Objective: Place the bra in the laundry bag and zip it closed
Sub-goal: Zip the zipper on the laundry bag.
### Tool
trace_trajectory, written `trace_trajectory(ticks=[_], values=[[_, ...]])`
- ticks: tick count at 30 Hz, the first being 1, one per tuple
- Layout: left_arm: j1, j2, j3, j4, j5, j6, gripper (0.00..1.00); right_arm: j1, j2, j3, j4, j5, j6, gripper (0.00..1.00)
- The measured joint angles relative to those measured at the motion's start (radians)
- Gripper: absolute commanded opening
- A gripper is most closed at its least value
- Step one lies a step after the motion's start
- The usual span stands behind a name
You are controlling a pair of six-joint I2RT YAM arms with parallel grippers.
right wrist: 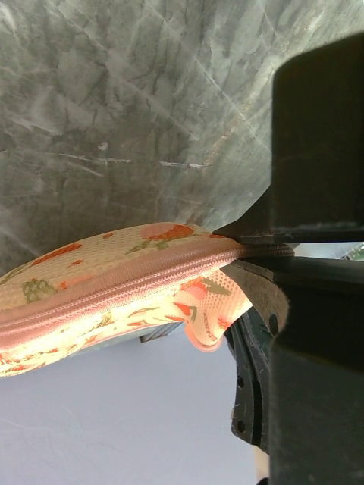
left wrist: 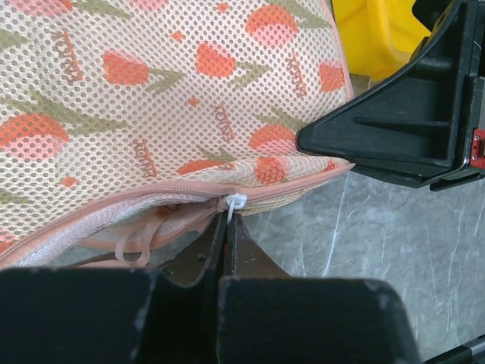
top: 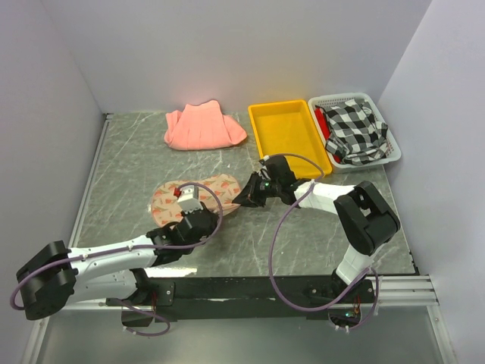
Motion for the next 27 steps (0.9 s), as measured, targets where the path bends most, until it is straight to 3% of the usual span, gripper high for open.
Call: trace_trajectory(ticks=[11,19,27], values=[[0.014,-0.008,0.002,-0.010,0.021,-0.008,0.01,-0.001,0.001,0.000,0.000,-0.001,0.000,0.00],[0.031,-0.134,0.000,-0.027,0.103,0.093,0.01,-0.019,0.011,0.005,0.002,-0.030,0.000,0.00],[0.038,-0.065,0.028,-0.052,0.142,0.118,0.01,-0.029,0.032,0.006,-0.009,-0.029,-0.008,0.00]])
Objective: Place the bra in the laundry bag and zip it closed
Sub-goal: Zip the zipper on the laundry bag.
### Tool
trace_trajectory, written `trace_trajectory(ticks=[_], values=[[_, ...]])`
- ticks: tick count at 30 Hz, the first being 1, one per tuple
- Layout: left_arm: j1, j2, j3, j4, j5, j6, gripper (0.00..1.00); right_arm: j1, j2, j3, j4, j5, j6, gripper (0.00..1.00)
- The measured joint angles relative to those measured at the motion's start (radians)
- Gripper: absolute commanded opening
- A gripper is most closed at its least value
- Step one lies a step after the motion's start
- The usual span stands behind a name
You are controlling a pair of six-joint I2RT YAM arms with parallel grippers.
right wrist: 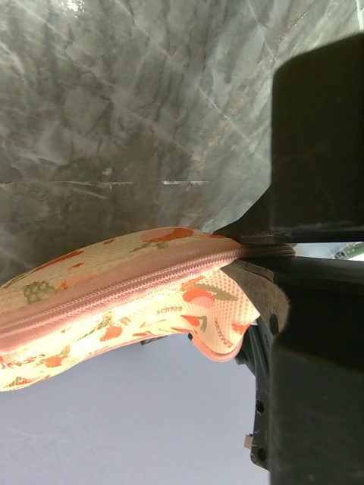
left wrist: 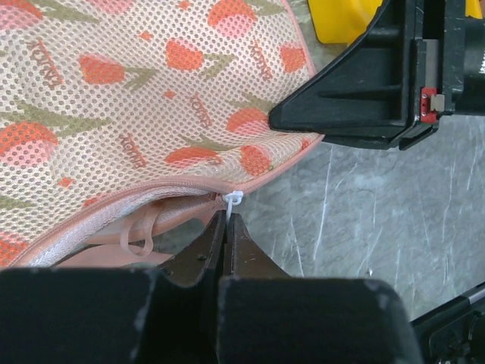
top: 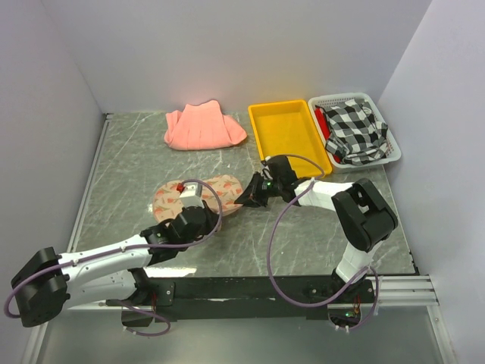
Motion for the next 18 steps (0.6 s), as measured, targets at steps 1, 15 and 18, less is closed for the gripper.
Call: trace_trajectory(ticks=[1,15,18], values=[[0.000,0.004,0.000,-0.002,-0.002,-0.004,0.01,0.000,0.000,0.000,-0.003,0.000,-0.001,0.00],[-0.003,0.064,0.097,-0.161,-0.080,-0.137,0.01,0.001,0.000,0.014,-0.006,-0.001,-0.003,0.00],[-0.003,0.064,0.104,-0.179,-0.080,-0.162,0.01,0.001,0.001,0.014,-0.012,-0.001,-0.003,0.00]])
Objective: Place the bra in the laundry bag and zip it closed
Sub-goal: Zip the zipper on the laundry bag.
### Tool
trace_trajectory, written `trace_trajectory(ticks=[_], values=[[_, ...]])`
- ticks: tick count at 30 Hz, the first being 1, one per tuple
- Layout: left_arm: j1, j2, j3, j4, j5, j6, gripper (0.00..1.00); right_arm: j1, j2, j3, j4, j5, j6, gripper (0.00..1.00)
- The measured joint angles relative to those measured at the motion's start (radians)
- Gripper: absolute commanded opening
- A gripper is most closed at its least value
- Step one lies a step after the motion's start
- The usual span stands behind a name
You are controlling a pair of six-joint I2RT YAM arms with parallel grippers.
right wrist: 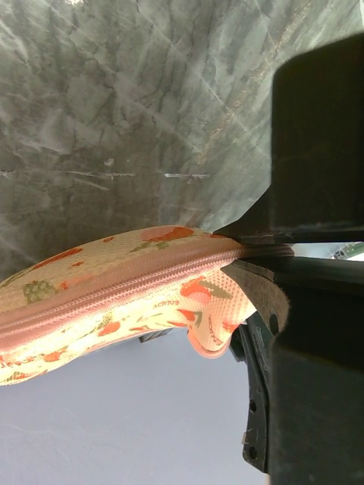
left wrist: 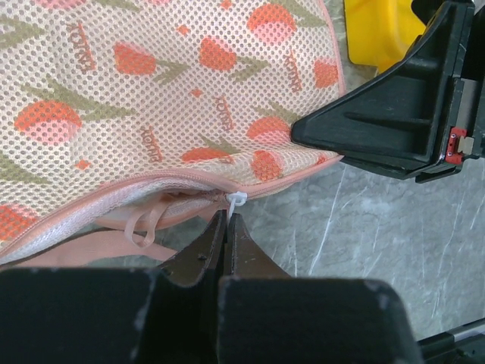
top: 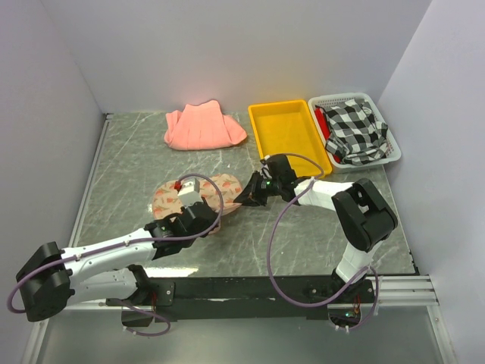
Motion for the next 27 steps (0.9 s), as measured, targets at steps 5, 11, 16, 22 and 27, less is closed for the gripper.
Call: trace_trajectory(ticks=[5,11,16,22,27], values=[[0.000,-0.001,0.002,-0.018,0.002,-0.025,0.01,0.000,0.000,0.005,-0.008,0.000,0.000,0.00],[0.000,-0.067,-0.040,0.016,0.024,-0.006,0.01,0.000,0.011,0.021,-0.006,-0.026,0.000,0.31],[0.006,-0.064,-0.066,0.012,0.014,0.037,0.01,-0.023,0.022,0.027,0.001,-0.029,-0.005,0.68],[0.009,0.082,-0.066,0.056,0.018,0.063,0.01,-0.038,0.018,0.021,0.005,-0.006,0.002,0.79],[0.010,0.181,-0.028,0.102,0.023,0.085,0.01,-0.006,-0.006,-0.027,0.048,-0.004,0.051,0.80]])
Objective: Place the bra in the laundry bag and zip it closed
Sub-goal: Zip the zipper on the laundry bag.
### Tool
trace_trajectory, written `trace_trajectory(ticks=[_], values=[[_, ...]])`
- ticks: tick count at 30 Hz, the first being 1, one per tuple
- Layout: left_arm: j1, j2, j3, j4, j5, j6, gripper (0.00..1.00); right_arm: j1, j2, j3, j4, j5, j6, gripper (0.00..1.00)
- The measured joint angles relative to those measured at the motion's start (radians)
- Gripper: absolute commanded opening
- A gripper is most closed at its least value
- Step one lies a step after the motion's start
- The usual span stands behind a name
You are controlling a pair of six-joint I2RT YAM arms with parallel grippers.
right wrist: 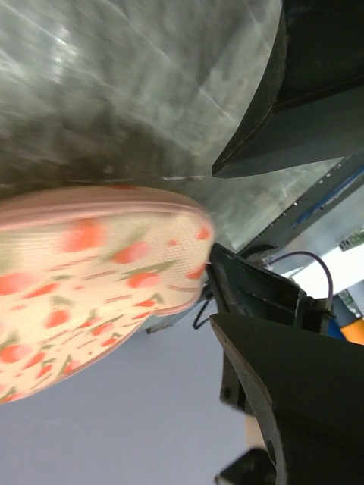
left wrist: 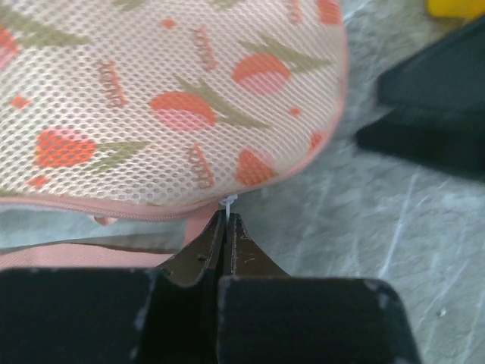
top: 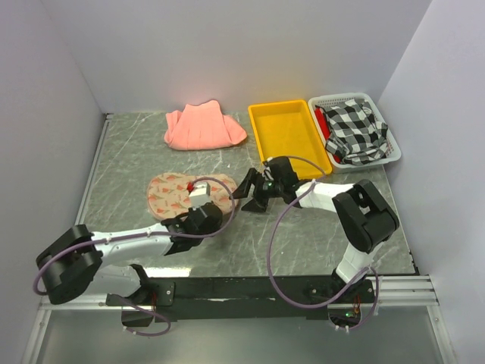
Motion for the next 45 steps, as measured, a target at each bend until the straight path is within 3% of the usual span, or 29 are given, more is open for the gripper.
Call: trace_trajectory(ticks=[8,18,23,24,26,27,30,45], values=[[0.001,0.120,0.141,0.077,0.030,0.079,0.01,0.066,-0.016,-0.050,0.043,0.010,0.076,0.81],[-0.011,0.149,0.183,0.108,0.091,0.134,0.01,0.064,0.042,-0.005,0.103,0.010,0.108,0.77],[-0.013,0.148,0.183,0.109,0.106,0.155,0.01,0.064,0.081,0.013,0.111,0.014,0.116,0.47],[-0.013,0.148,0.183,0.109,0.108,0.158,0.01,0.064,0.085,0.013,0.110,0.016,0.117,0.34],[-0.014,0.143,0.183,0.109,0.111,0.162,0.01,0.064,0.091,0.013,0.104,0.025,0.118,0.22],[-0.014,0.141,0.183,0.109,0.113,0.162,0.01,0.064,0.091,0.013,0.104,0.027,0.116,0.12],[-0.016,0.137,0.183,0.103,0.116,0.164,0.01,0.064,0.091,0.013,0.104,0.030,0.120,0.01],[-0.023,0.017,0.096,0.122,0.101,0.121,0.01,0.062,0.079,0.023,0.095,-0.040,0.118,0.00]])
